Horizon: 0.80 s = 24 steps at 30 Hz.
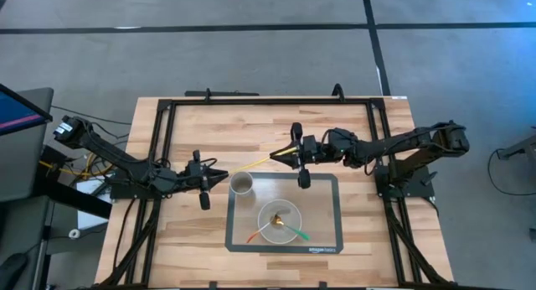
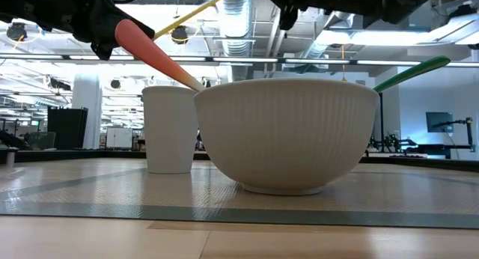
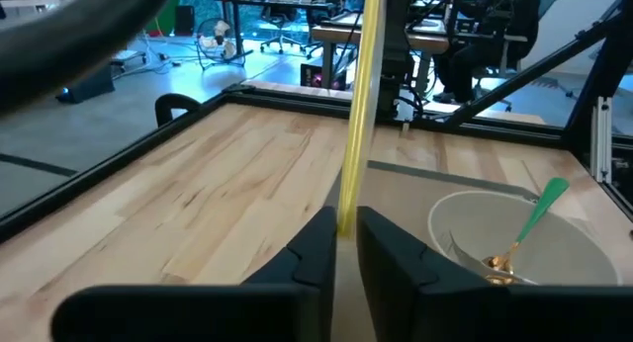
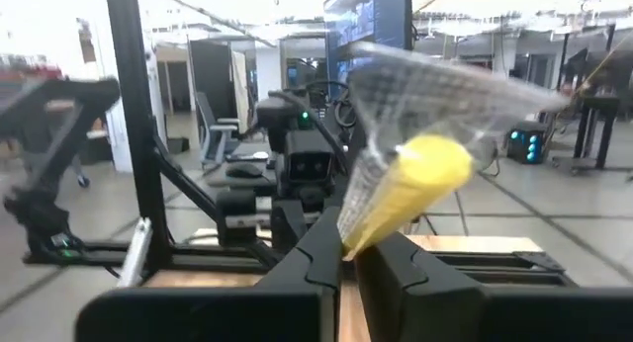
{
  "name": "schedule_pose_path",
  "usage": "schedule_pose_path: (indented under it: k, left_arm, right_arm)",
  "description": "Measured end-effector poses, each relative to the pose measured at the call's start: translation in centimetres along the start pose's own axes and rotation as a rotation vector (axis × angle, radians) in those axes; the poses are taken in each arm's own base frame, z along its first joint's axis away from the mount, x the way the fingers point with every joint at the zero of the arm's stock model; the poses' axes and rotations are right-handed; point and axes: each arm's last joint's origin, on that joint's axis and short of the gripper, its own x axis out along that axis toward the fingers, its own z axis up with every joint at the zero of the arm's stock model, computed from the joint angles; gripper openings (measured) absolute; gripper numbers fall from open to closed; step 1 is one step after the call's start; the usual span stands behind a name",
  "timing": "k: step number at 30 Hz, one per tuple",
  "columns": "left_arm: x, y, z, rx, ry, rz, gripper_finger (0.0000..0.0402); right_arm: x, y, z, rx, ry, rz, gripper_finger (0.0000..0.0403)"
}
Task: Pick & Place Utensil
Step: Put the yellow straw into the gray cup
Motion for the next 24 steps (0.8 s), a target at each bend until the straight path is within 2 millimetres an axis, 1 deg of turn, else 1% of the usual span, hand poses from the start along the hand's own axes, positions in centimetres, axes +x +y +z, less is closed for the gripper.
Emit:
schedule_pose_path:
  k: [2, 5, 10, 15, 19, 24]
  left_arm:
    - [0.0, 0.0, 0.0, 0.000, 0.000, 0.000, 0.0054]
    - [0.0, 0.0, 0.0, -0.002, 0.002, -0.012, 0.0073]
    - [0.0, -0.1, 0.0, -0.033, 0.004, -0.021, 0.0105]
    - [0.0, -0.1, 0.0, -0.033, 0.005, -0.021, 0.0133]
    - [0.0, -0.1, 0.0, -0.031, 0.006, -0.021, 0.0145]
    - [0.0, -0.1, 0.0, -0.031, 0.006, -0.021, 0.0147]
  right_arm:
    - [0.0, 0.0, 0.5, 0.046, 0.013, -0.001, 0.0010]
    - [0.0, 0.0, 1.0, 0.082, 0.082, -0.005, 0.0007]
    - [-0.1, 0.1, 1.0, 0.095, 0.207, -0.010, 0.0014]
    - [0.1, 0.5, 1.4, 0.086, 0.228, 0.004, 0.0017]
    - [0.3, 1.1, 1.6, 0.089, 0.264, 0.022, 0.0010]
    - [0.4, 1.9, 1.7, 0.092, 0.364, 0.043, 0.0012]
